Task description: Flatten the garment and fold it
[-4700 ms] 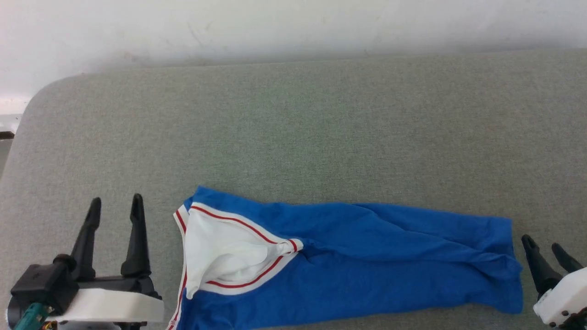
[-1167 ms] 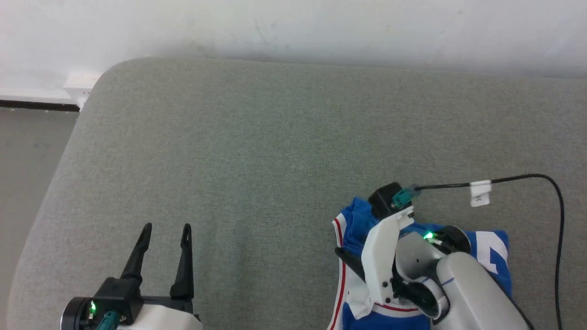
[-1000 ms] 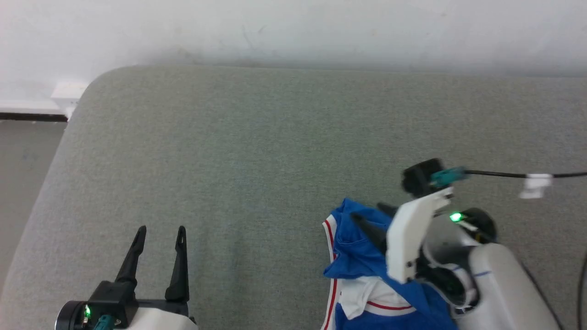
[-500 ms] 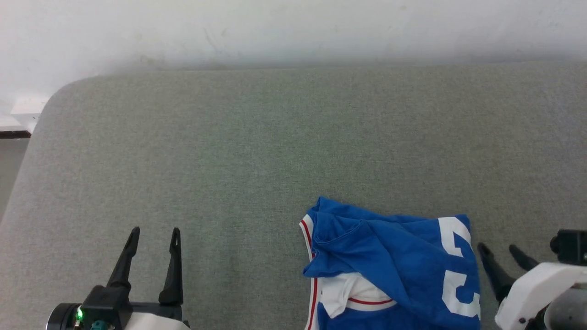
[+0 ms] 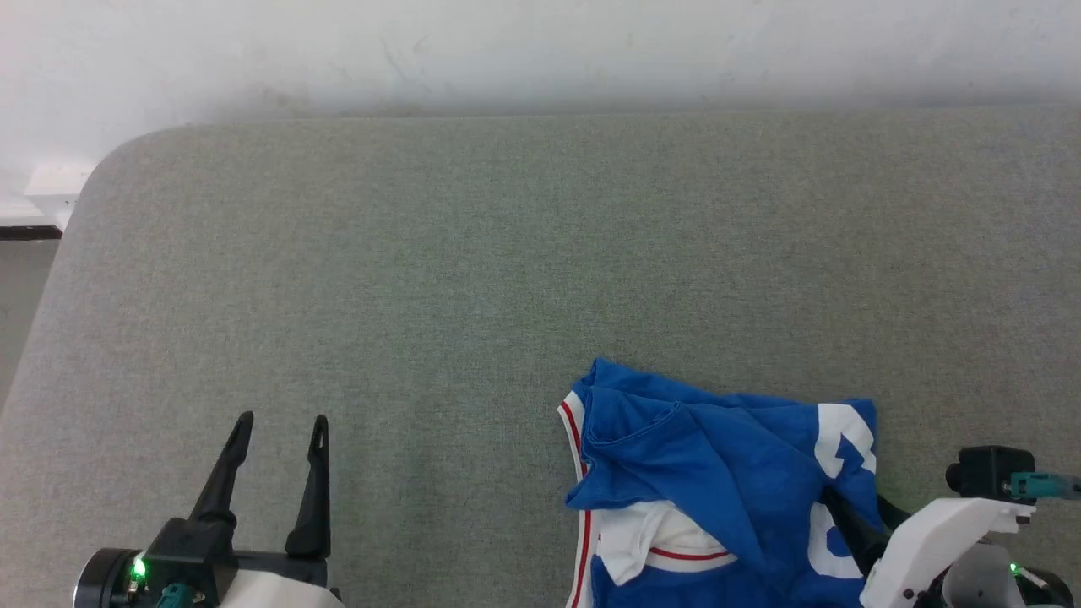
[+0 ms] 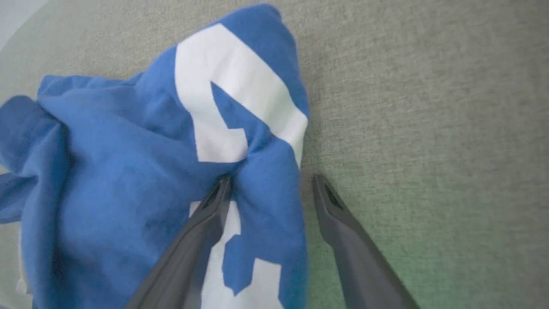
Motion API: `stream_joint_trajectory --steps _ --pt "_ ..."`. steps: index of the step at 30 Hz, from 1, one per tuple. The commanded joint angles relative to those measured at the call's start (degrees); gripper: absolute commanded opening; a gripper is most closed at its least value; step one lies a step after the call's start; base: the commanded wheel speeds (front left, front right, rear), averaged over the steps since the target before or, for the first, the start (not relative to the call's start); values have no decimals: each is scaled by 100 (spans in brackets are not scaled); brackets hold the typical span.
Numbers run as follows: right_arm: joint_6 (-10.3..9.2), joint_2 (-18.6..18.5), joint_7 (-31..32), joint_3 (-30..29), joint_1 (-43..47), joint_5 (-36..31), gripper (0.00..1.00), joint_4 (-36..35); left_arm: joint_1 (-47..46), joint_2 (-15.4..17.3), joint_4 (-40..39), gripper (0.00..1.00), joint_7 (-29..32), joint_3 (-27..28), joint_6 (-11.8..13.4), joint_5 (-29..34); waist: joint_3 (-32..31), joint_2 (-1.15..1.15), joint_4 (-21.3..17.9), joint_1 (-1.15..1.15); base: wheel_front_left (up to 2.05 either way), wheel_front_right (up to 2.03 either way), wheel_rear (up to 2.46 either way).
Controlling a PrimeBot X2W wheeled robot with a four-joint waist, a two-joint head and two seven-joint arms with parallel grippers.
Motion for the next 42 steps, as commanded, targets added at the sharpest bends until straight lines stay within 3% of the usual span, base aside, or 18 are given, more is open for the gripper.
stream_joint_trajectory --steps 1,4,5,6,7,18,24,35,42 --pt "-3 10 -20 -16 -108 73 100 160 -83 35 -34 100 10 3 -14 53 -2 0 10 0 0 0 0" --pt "-3 10 -70 5 -274 86 100 538 -102 55 -62 100 39 -6 -10 54 10 0 24 0 0 0 0" --pt "-3 10 -70 16 -327 155 78 646 -117 59 -73 100 48 -16 -10 60 17 0 26 0 0 0 0" --pt "-3 10 -92 47 -377 172 26 709 -136 61 -85 100 53 -29 -13 65 25 0 25 0 0 0 0" --pt "-3 10 -102 107 -417 150 0 736 -153 62 -97 100 57 -40 -13 70 35 0 17 0 0 0 0" --pt "-3 -8 117 377 -680 -415 0 -177 -177 29 -236 100 33 -71 80 96 -2 0 -392 0 0 0 0" --pt "-3 -351 294 802 -1244 -615 0 -510 -199 -5 -220 100 17 -67 153 104 43 0 -825 0 0 0 0" --pt "-3 -1045 221 1249 -2822 -693 0 360 -529 242 -366 100 157 29 122 166 442 0 -1453 0 0 0 0" --pt "-3 -1644 -33 1230 -3454 -985 0 877 -701 380 -562 100 301 44 173 297 762 0 -1693 0 0 0 0"
